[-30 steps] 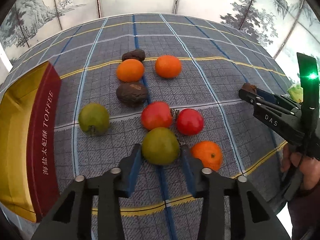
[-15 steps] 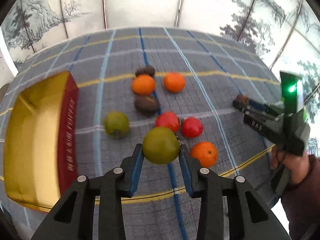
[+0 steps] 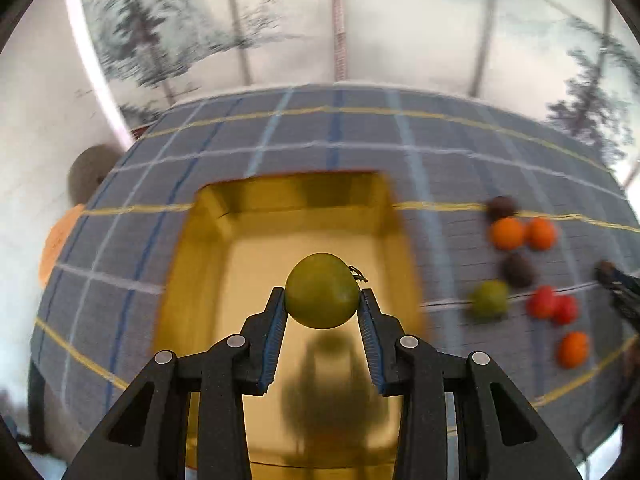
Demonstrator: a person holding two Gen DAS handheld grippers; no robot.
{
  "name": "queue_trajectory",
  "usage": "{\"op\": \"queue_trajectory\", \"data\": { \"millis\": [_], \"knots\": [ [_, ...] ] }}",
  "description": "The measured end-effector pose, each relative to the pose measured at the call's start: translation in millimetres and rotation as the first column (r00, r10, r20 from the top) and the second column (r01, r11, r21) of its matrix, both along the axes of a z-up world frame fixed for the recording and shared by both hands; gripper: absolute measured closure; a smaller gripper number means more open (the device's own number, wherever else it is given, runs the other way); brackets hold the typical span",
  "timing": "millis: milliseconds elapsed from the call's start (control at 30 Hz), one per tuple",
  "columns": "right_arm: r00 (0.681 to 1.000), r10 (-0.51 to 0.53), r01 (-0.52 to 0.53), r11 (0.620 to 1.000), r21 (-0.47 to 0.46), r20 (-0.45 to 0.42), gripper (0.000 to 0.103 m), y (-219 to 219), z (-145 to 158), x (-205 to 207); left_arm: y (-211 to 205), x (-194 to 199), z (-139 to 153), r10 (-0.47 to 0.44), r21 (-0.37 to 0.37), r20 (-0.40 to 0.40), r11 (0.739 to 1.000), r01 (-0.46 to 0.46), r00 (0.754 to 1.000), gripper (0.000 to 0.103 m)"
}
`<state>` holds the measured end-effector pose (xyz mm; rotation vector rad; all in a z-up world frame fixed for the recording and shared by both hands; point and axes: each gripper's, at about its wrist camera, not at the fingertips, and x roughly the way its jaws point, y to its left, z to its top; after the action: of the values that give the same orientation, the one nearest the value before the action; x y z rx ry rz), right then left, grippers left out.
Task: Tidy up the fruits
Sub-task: 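Carry the green fruit into the gold tin with the left gripper and release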
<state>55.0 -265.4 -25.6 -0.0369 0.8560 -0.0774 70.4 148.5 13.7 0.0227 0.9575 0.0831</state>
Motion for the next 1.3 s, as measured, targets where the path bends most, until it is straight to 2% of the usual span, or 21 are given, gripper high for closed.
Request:
{"op": "queue_trajectory", "data": {
  "millis": [233, 667, 800, 900, 967, 1033, 1200, 1300],
  "knots": [
    [1.000, 0.000, 0.000, 1.000, 0.000, 0.000, 0.067, 0, 0, 0, 34, -4, -27, 0.034, 0.016, -0.055, 0.999, -0.033, 0.998, 0.066],
    [1.000, 0.000, 0.000, 1.000, 0.003, 0.000, 0.067, 0, 0, 0, 34, -2, -51, 0.020, 0.057, -0.116, 0.998, -0.013, 0.993, 0.065],
    [1.000, -0.007, 0.007, 1.000, 0.005, -0.002, 0.067, 0, 0, 0, 29, -3, -52, 0.007, 0.087, -0.107, 0.996, 0.003, 0.994, 0.063],
    [1.000, -0.017, 0.017, 1.000, 0.002, -0.009, 0.067, 2, 1, 0, 27, -3, -54, 0.000, 0.098, -0.101, 0.995, 0.010, 0.995, 0.060],
    [1.000, -0.022, 0.022, 1.000, -0.006, -0.012, 0.067, 5, 1, 0, 26, -3, -53, 0.001, 0.097, -0.097, 0.995, 0.008, 0.995, 0.051],
    [0.999, -0.034, 0.034, 0.999, -0.005, -0.016, 0.067, 4, 2, 0, 26, -3, -53, 0.004, 0.094, -0.091, 0.996, 0.005, 0.996, 0.047],
    [0.999, -0.040, 0.040, 0.999, 0.000, -0.011, 0.067, 6, 9, 0, 26, -5, -50, 0.001, 0.097, -0.081, 0.995, 0.007, 0.997, 0.045],
    [0.999, -0.034, 0.034, 0.999, 0.015, 0.012, 0.067, 10, 20, -1, 25, -7, -45, 0.000, 0.105, -0.065, 0.994, 0.007, 0.998, 0.039]
  ]
}}
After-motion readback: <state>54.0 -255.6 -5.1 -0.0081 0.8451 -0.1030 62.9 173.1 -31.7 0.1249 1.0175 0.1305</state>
